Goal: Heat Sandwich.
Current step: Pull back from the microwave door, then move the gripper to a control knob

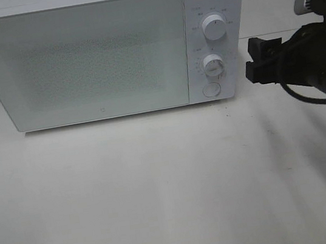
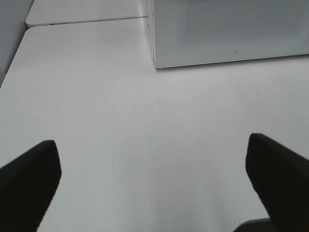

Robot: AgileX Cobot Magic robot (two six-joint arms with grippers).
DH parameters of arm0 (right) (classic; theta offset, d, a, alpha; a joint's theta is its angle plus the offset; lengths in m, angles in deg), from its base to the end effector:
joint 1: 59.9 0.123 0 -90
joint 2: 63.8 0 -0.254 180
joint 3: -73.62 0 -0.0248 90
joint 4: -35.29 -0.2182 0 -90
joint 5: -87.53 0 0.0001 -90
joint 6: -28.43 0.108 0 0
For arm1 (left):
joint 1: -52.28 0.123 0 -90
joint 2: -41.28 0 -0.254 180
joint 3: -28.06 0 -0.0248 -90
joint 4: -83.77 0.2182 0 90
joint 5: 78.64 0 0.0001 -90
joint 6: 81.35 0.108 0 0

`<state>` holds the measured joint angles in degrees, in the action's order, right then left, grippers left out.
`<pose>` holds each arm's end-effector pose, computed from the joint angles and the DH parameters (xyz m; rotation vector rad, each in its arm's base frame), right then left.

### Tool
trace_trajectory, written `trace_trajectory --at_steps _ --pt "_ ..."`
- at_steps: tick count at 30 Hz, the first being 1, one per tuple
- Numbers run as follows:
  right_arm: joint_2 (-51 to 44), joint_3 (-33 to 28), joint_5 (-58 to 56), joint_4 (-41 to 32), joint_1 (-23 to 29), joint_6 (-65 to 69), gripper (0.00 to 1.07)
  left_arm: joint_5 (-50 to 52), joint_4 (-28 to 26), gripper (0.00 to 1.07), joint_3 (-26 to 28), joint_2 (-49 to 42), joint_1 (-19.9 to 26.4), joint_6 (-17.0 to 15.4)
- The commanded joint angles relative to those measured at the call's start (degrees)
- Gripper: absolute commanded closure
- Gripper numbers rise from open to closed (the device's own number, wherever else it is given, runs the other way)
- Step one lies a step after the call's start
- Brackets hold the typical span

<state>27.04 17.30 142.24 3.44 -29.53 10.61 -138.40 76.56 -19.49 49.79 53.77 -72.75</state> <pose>0.2303 0.0810 0.1952 -0.0847 1.6785 0.0473 0.0130 -0.0114 0.2565 0.1298 2.0112 -0.0381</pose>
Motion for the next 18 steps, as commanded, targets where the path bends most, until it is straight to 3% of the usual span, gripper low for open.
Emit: trace_trajectory --at_steps 1,9,18 --pt "1.3 -0.1 3.7 -3.0 2.9 -1.3 0.31 0.6 -0.5 0.05 -0.2 -1.5 -0.3 -0.1" --pt "9.4 0.1 11.2 -10.8 12.1 -1.5 0.31 0.6 -0.5 0.05 -0.2 -1.5 -0.3 -0.1" --pt "14.4 0.1 15.0 -15.4 17.4 0.3 0.31 0.6 -0.6 0.05 -0.2 -1.5 -0.3 -0.1"
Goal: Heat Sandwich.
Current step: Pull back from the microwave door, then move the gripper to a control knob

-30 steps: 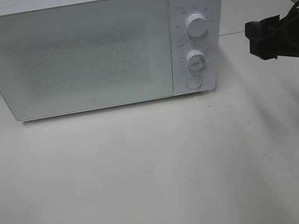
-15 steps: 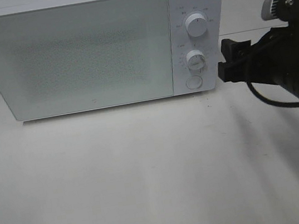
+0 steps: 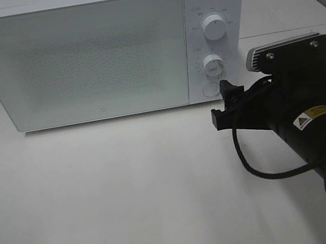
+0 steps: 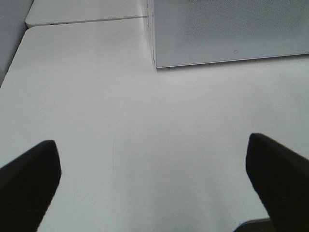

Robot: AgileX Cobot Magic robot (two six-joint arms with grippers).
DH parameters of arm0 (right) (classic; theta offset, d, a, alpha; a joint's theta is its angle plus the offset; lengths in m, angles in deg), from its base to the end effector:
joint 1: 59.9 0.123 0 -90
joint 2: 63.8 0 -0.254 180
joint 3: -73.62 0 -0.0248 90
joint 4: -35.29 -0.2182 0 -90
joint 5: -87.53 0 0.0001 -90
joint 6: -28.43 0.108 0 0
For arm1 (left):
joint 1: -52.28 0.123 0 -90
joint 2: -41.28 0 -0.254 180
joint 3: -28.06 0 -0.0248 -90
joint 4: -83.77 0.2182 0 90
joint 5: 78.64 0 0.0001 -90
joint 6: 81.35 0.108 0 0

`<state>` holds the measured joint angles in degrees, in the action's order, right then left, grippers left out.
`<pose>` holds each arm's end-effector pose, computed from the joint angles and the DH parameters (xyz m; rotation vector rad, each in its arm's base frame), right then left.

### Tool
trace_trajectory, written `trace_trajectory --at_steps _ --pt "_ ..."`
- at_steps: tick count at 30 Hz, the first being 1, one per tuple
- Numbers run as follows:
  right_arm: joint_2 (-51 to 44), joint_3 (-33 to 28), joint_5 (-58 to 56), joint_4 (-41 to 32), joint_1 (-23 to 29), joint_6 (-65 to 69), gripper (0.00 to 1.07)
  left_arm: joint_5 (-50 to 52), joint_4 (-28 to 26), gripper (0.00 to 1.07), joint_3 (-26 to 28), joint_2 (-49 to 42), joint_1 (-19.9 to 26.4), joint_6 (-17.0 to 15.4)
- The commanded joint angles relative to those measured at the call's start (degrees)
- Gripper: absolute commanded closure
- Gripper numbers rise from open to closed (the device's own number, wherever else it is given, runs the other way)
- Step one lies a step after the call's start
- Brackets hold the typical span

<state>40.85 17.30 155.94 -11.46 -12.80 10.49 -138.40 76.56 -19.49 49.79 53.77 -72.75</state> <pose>0.2148 0.1237 0.1553 -0.1194 1.7072 -0.0016 0.0130 -0.0114 0.2565 0.1298 2.0112 -0.0381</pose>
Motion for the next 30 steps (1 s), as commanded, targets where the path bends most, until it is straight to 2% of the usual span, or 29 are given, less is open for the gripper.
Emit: trace_trajectory --at_steps 1,19,24,30 --pt "0.6 0.1 1.3 -0.5 0.6 0.4 0.31 0.6 -0.6 0.05 -0.2 -1.5 -0.3 -0.1" --pt "1.0 1.2 1.8 -0.5 0.9 1.1 0.31 0.6 -0.6 0.05 -0.2 -1.5 -0.3 -0.1" --pt "4.8 4.4 3.1 -0.5 0.9 1.2 0.31 0.6 -0.6 0.05 -0.2 -1.5 -0.3 -0.1" --pt "8.2 8.3 2.7 0.5 -2.4 3.3 0.31 0.6 -0.6 0.05 -0.2 -1.5 -0.3 -0.1"
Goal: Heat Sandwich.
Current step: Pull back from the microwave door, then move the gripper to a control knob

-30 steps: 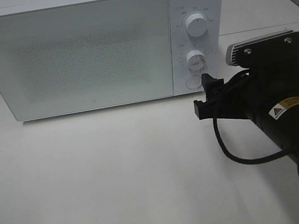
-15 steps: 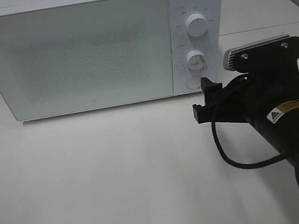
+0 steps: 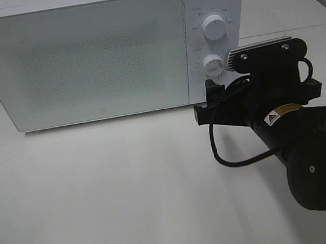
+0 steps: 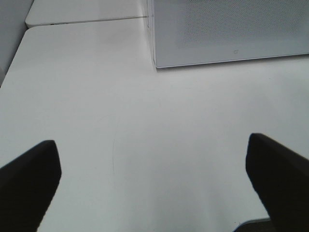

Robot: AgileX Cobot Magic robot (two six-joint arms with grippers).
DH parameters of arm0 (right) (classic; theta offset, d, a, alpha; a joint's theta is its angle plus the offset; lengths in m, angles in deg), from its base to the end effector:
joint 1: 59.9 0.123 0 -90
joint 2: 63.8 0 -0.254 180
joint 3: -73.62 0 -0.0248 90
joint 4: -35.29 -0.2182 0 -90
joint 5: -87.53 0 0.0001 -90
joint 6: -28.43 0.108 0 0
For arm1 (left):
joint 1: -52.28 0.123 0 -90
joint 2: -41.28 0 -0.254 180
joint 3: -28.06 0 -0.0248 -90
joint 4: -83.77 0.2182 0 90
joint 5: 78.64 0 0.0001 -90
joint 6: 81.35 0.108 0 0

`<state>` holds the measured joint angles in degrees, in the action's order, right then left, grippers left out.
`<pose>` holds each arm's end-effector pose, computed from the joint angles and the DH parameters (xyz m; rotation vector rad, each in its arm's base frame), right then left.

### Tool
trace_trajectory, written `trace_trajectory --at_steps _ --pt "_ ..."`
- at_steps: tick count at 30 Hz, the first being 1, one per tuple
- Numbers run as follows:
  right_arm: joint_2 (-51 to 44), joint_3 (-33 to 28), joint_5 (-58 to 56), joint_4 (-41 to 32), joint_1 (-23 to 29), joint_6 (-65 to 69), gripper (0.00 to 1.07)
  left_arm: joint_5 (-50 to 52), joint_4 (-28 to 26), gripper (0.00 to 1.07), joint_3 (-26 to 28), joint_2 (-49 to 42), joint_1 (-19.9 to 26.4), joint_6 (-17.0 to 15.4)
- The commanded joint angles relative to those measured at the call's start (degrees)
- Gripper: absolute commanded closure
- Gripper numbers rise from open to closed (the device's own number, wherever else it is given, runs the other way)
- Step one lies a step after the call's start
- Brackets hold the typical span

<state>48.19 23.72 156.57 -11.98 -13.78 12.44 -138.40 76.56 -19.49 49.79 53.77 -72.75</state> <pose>0.2361 0.1386 0.1433 -0.0732 1.7128 -0.0053 0.0130 -0.0114 0.2565 0.1298 2.0112 -0.0381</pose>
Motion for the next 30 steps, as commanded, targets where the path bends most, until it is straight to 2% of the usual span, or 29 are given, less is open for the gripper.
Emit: trace_trajectory --at_steps 1,15,30 --pt "1.1 2.5 2.0 1.4 -1.9 1.4 0.31 0.6 -0.6 0.05 -0.2 -1.5 -0.3 -0.1" --pt "8.8 11.8 -1.2 7.8 -8.4 2.7 0.31 0.6 -0.6 0.05 -0.2 -1.5 -0.3 -0.1" --pt "15.3 18.6 -4.1 10.3 -10.9 3.5 0.31 0.6 -0.5 0.05 -0.2 -1.5 -0.3 -0.1"
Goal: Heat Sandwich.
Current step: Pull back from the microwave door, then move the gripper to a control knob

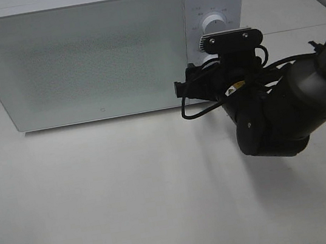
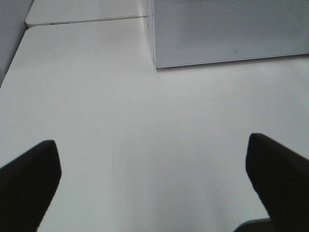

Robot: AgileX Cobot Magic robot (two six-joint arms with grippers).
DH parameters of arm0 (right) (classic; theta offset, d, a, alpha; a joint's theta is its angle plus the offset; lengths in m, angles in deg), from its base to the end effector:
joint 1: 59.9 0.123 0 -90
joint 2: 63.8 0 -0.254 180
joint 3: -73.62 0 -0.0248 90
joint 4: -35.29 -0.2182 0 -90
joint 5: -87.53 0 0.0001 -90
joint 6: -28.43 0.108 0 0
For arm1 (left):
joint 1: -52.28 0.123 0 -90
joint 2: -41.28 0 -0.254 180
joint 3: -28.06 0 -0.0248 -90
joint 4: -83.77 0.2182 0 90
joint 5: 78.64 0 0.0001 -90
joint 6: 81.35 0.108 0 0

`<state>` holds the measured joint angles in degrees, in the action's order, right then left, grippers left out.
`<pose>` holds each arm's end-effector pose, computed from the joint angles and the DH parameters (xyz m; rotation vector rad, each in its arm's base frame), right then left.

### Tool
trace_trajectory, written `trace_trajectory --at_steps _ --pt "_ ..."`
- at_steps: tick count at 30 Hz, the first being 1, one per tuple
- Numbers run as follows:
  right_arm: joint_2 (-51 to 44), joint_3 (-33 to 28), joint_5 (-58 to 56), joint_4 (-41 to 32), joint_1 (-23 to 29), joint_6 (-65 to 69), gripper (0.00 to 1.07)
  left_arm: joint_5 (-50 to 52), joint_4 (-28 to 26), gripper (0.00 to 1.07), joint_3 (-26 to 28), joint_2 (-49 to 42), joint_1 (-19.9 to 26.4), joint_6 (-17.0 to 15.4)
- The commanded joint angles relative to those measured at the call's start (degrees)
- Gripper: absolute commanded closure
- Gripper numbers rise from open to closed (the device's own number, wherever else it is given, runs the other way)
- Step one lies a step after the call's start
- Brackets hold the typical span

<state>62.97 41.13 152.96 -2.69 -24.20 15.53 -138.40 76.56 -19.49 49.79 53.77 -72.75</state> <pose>0.3120 0.1498 0.1165 -0.0224 1.7061 0.0145 0.0130 -0.0114 0.2565 0.1298 2.0112 -0.0381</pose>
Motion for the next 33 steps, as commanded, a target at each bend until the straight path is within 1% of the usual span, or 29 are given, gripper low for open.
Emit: trace_trajectory --at_steps 1,8,13,15,16,17,18,20,21,22,24,26,33 --pt "0.6 1.1 -0.3 1.0 -0.5 0.4 0.31 0.6 -0.5 0.05 -0.2 -1.5 -0.3 -0.1" --pt "0.7 1.1 0.0 0.5 -0.4 0.4 0.31 0.6 -0.5 0.05 -0.2 -1.5 -0.3 -0.1" --pt "0.7 1.1 0.1 0.4 -0.4 0.4 0.36 0.6 -0.5 0.05 -0.2 -1.5 -0.3 -0.1" --pt "0.7 1.1 0.5 0.2 -0.4 0.3 0.46 0.6 -0.5 0.05 -0.2 -1.5 -0.3 -0.1" --pt "0.7 1.1 0.5 0.2 -0.4 0.3 0.46 0.6 -0.5 0.05 -0.2 -1.5 -0.3 -0.1" --pt "0.7 1.1 0.7 0.0 -0.4 0.3 0.5 0.6 -0.5 0.05 -0.2 -1.5 -0.3 -0.1" --pt "0.7 1.1 1.3 -0.2 -0.4 0.3 0.6 0.6 -0.5 0.05 -0.2 -1.5 -0.3 -0.1" --pt "0.7 1.1 1.3 -0.2 -0.4 0.3 0.71 0.6 -0.5 0.05 -0.2 -1.5 -0.3 -0.1" --pt "0.7 1.1 1.3 -0.2 -0.4 0.3 0.71 0.6 -0.5 0.05 -0.2 -1.5 -0.3 -0.1" --pt "0.7 1.1 1.3 -0.2 -0.4 0.3 0.8 0.6 -0.5 0.05 -0.2 -1.5 -0.3 -0.1" --pt "0.7 1.1 1.3 -0.2 -0.4 0.3 0.85 0.6 -0.5 0.05 -0.2 -1.5 -0.3 -0.1" --pt "0.7 1.1 1.4 -0.2 -0.4 0.3 0.86 0.6 -0.5 0.05 -0.2 -1.5 -0.3 -0.1" --pt "0.7 1.1 1.4 -0.2 -0.4 0.4 0.81 0.6 -0.5 0.05 -0.2 -1.5 -0.3 -0.1"
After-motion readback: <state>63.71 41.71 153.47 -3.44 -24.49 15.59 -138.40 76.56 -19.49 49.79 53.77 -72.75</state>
